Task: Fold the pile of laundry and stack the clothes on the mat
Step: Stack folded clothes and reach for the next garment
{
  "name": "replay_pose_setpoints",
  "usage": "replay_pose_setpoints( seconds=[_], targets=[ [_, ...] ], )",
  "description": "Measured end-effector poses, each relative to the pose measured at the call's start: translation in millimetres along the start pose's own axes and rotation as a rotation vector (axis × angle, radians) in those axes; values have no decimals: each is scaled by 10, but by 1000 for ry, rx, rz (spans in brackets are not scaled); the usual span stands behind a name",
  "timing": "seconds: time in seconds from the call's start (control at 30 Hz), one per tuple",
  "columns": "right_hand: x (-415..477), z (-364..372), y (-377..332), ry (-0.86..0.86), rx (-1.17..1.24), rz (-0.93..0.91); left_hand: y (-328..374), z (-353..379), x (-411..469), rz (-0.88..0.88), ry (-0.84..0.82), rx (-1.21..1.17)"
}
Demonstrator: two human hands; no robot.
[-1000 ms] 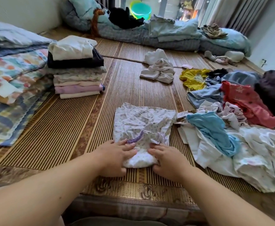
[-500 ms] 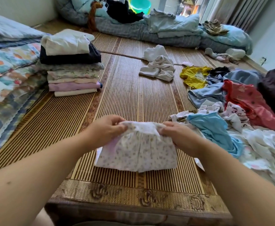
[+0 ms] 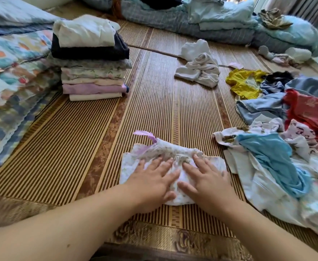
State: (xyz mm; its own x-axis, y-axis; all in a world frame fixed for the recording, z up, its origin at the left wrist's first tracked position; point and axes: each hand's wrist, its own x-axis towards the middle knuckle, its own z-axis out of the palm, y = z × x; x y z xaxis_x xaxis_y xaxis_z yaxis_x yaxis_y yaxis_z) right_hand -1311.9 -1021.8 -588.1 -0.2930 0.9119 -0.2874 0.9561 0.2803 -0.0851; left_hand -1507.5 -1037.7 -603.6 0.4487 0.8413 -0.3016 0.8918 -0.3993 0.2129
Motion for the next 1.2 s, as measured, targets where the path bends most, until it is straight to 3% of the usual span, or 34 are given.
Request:
replay_pose_setpoints(
  seconds=[0.27, 0.47, 0.63, 0.77, 0.87, 1.0, 1.2],
  targets=[
    [505, -5, -236, -30, 87, -123, -334, -107, -5, -204, 64, -103],
    [1161, -119, -1022, -45, 99, -265, -1137, -368, -208, -491, 56, -216],
    [1794, -190, -1799, -10, 91, -368, -1602, -450, -315, -799, 198, -150],
    [2195, -261, -2187, -2, 74, -378, -1883, -421, -350, -930, 252, -228],
    [2258, -352, -2255, 24, 53, -377, -1945, -428, -359, -943, 281, -246],
    [1966, -511, -2092, 210, 75, -393, -1803, -579, -322, -917, 354, -219],
    [1126, -683, -1218, 284, 34, -285, -1285, -739, -231, -619, 450, -147]
  ],
)
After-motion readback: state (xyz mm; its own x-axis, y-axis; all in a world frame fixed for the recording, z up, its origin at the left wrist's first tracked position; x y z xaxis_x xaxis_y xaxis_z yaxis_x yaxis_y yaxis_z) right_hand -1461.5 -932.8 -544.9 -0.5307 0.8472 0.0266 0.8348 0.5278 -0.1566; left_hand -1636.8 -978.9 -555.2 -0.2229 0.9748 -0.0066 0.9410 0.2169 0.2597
